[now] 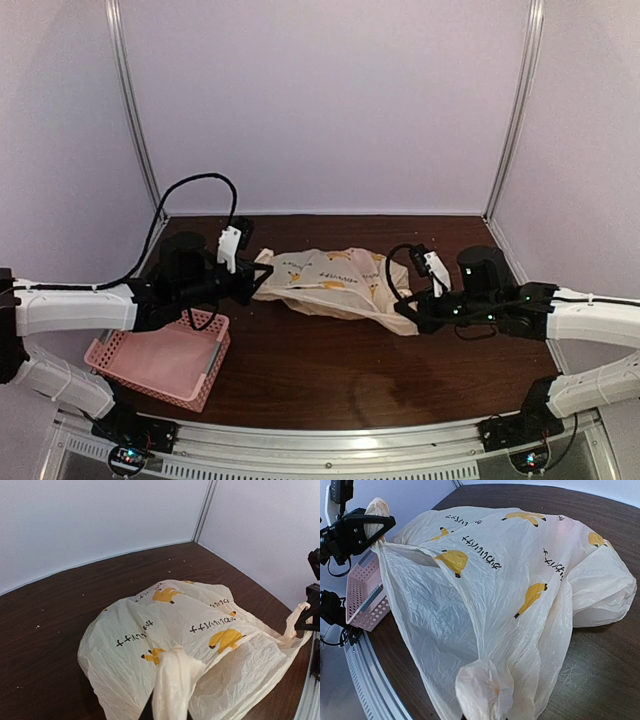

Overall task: Untie the knot of the plastic bag and take out the fruit
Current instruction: Adjust the takeout bag at the center of the board.

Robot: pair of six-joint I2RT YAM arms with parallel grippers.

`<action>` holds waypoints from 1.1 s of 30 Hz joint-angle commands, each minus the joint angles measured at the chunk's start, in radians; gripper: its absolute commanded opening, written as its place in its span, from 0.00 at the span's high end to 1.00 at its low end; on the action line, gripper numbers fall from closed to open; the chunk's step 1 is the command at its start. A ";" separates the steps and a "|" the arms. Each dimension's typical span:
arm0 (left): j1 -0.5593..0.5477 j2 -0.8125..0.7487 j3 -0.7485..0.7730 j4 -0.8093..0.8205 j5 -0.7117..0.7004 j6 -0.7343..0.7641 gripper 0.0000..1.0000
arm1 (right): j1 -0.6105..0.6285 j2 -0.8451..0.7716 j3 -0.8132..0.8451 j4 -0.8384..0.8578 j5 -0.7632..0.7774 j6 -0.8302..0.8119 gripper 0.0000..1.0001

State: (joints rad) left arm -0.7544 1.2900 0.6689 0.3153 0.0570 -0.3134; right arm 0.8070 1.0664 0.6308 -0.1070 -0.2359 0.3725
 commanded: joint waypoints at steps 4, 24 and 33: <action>0.003 -0.144 -0.083 0.007 -0.009 -0.138 0.87 | 0.009 -0.006 -0.001 -0.036 -0.041 0.030 0.91; 0.003 -0.427 -0.118 -0.222 0.110 -0.306 0.13 | 0.016 -0.063 0.399 -0.462 0.231 -0.170 0.04; -0.002 -0.342 -0.113 -0.187 0.116 -0.399 0.03 | 0.042 0.219 0.645 -0.529 0.301 -0.313 0.03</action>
State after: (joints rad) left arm -0.7544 0.9222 0.5533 0.0841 0.1547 -0.6403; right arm 0.8352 1.1744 1.1976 -0.5629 0.0193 0.1482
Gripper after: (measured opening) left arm 0.961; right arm 0.971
